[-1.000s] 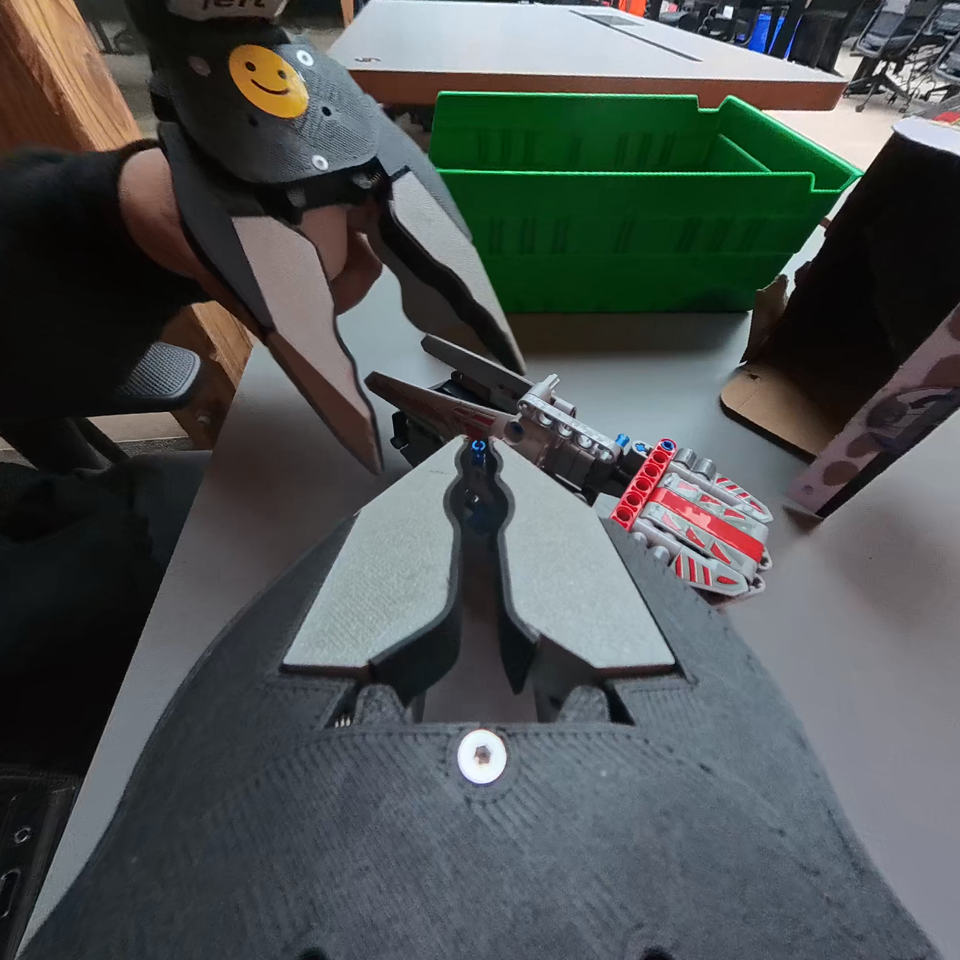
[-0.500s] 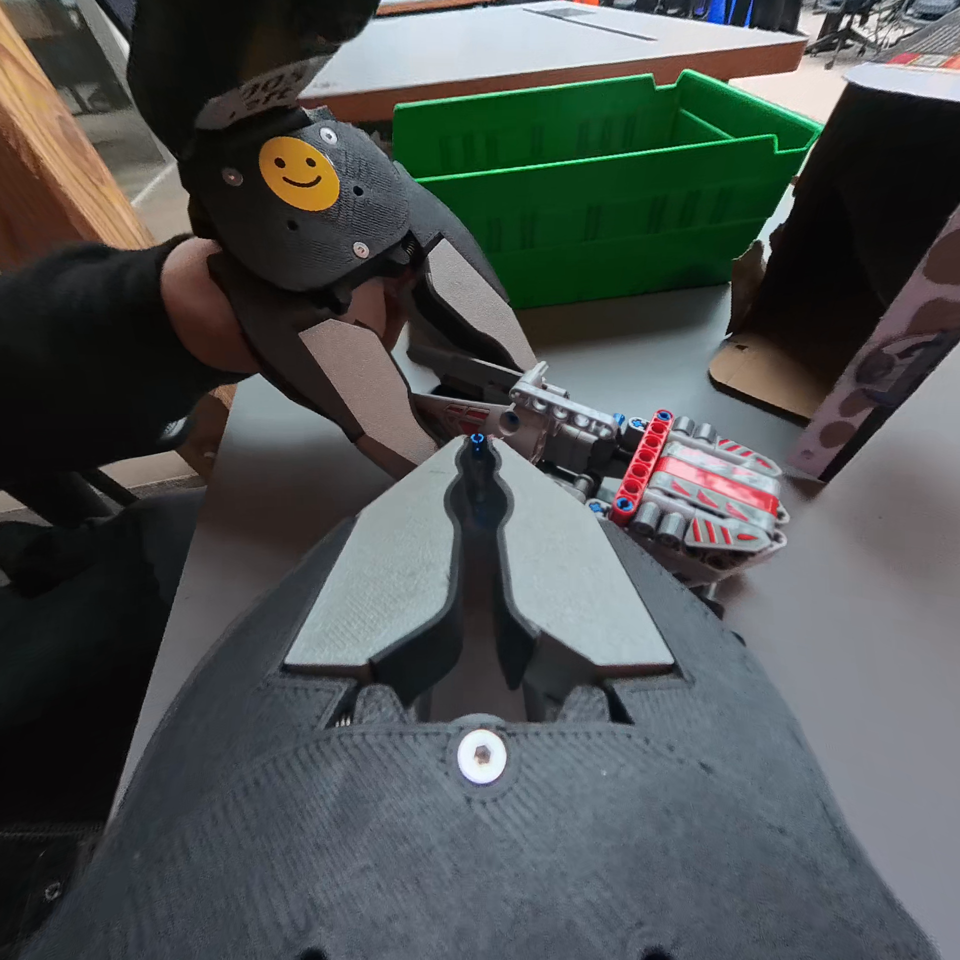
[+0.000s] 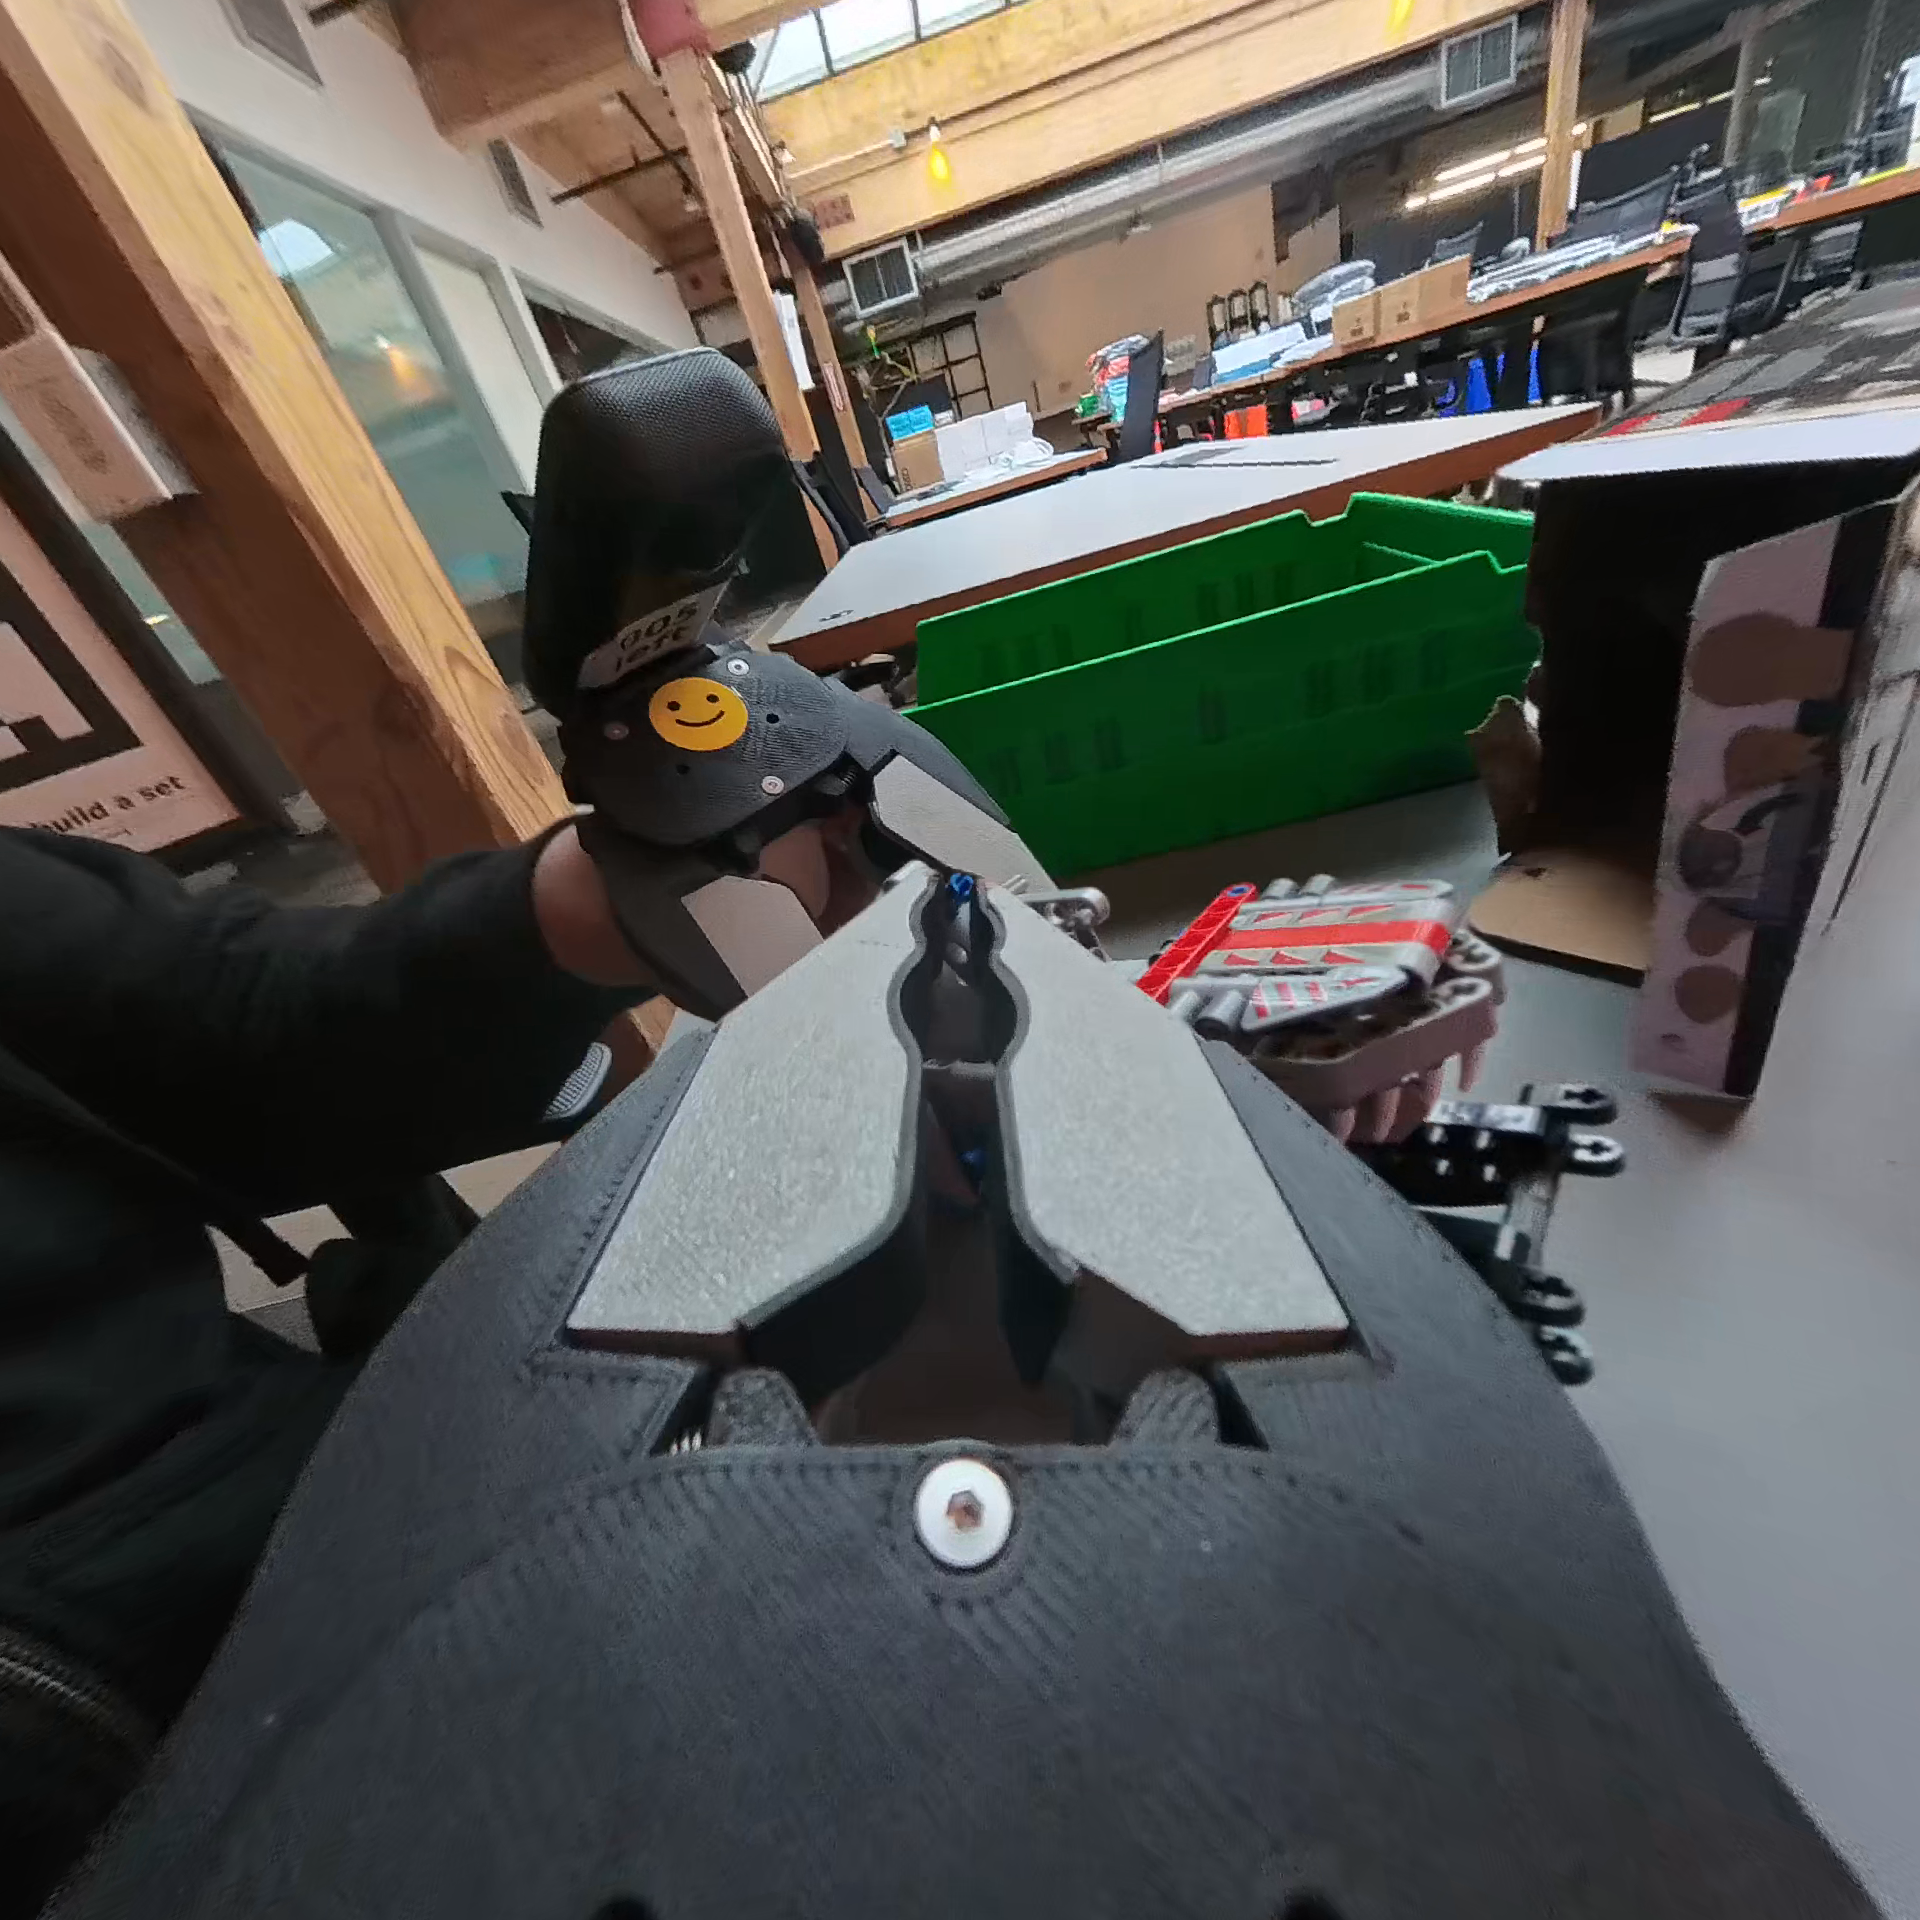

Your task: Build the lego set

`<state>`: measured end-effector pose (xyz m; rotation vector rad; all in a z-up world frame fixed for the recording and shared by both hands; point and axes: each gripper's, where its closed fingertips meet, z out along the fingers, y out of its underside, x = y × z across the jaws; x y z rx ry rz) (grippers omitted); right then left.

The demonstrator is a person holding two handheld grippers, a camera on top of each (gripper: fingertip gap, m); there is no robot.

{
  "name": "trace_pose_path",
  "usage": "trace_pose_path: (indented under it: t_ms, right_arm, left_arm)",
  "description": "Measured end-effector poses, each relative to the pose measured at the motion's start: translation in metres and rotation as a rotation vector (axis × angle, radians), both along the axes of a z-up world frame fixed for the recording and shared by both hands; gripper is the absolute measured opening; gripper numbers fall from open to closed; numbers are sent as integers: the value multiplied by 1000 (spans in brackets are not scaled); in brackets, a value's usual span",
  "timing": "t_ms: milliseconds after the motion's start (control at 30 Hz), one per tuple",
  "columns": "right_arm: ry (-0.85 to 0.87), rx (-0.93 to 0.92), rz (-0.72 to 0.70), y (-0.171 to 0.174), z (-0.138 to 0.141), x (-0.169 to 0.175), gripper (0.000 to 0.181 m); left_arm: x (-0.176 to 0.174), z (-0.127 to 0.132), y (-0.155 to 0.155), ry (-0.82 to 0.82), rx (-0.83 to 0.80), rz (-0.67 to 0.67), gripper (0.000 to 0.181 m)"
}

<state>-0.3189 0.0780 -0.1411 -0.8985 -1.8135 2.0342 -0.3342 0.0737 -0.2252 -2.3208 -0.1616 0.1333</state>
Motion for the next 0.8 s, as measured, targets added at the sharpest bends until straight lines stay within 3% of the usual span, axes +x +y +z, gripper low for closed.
trace_pose_path:
  t_ms: [167,300,433,700,800]
  right_arm:
    - [-25,47,-23,1,-8,-4,1]
    - [-83,22,-69,11,-15,-12,1]
    - [-118,-45,-27,10,-16,-12,1]
    - [-119,7,-14,9,-19,-9,1]
    - [-120,19,-2,7,-19,-7,0]
  left_arm:
    - [-2,1,-4,15,-8,3,65]
    - [-4,22,-9,39,39,7,64]
    - [4,41,1,45,109,-33,56]
    - [0,40,13,142,26,-34,43]
    - [6,56,12,173,88,-47,31]
